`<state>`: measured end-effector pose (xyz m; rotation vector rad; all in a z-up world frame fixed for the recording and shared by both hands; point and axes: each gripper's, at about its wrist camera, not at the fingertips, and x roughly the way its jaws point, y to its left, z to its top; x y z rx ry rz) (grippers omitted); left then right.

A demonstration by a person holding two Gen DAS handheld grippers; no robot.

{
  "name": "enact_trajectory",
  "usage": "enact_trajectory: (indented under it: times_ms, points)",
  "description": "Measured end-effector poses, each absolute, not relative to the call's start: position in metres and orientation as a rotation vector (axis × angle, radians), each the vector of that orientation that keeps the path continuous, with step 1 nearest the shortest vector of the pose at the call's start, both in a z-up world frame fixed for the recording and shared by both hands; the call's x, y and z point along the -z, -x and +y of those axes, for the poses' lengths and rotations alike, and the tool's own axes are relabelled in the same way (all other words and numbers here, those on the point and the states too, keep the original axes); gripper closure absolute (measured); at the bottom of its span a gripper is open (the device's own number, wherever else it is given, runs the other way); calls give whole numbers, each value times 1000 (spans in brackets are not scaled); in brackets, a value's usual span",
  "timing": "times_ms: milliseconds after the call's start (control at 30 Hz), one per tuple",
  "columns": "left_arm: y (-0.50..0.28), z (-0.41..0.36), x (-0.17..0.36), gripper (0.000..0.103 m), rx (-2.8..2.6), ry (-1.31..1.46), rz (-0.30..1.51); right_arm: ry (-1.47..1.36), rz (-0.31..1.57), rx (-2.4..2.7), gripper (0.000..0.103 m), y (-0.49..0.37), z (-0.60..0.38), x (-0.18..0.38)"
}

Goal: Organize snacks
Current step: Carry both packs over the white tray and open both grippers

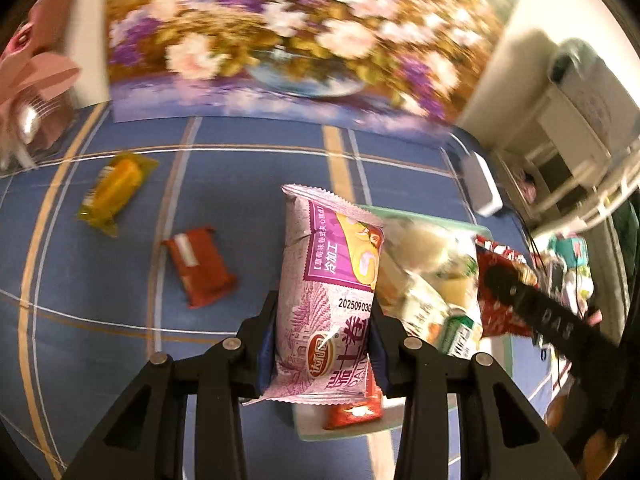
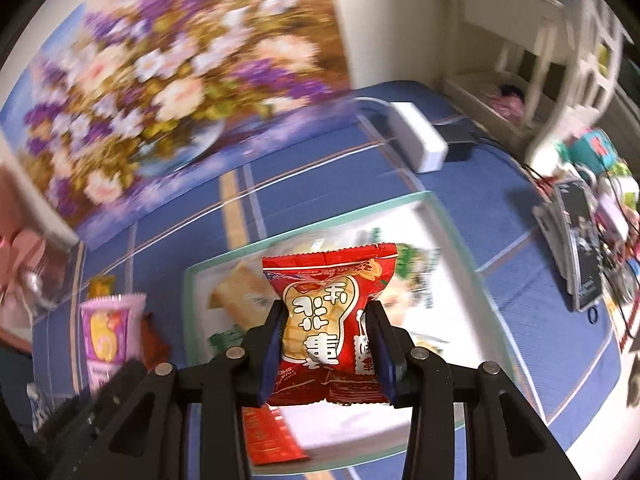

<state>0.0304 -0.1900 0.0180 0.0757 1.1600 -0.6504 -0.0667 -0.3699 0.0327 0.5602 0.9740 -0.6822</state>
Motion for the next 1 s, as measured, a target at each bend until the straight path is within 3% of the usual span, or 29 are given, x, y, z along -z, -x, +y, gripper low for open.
enact_trajectory:
  times_ms: [433,1000]
  points:
    - [4,-244,-2,62,710,-171,1177,-592,970,808,61,99,-426,-11]
    - [18,-268,37,62,729,-229,1222,-662,1081,752,61,86,-425,48]
